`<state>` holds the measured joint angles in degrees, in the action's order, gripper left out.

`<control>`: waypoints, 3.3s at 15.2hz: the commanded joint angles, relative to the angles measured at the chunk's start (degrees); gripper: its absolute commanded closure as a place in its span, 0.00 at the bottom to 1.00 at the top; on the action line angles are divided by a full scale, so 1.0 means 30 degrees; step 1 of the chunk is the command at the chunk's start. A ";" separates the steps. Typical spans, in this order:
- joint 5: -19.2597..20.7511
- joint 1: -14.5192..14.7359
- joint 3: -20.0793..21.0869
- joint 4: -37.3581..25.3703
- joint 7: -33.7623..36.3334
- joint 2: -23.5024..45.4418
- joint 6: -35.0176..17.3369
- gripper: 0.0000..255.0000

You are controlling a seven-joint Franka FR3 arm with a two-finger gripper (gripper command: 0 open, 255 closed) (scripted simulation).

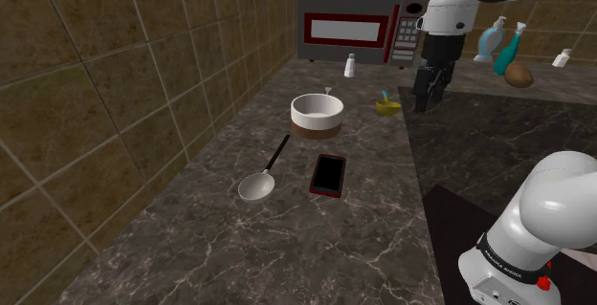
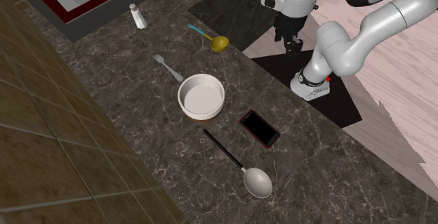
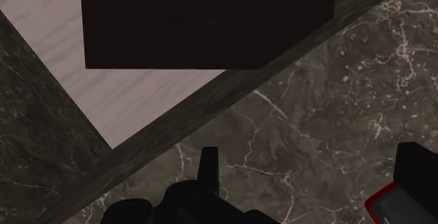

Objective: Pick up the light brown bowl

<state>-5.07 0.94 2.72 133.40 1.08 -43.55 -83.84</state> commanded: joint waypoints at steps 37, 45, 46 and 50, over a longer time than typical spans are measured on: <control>0.1660 0.1472 0.3675 -1.4127 0.5519 1.9536 -0.5185 1.00; 0.1660 0.1473 0.3675 -1.4107 0.5521 1.9537 -0.5206 1.00; 0.1656 0.1465 0.3674 -1.4135 0.5511 1.9516 -0.5157 1.00; 0.1645 0.1482 0.3690 -1.5095 0.5547 1.9467 -0.4150 1.00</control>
<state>-0.13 5.41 13.80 88.96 17.75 14.88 -97.14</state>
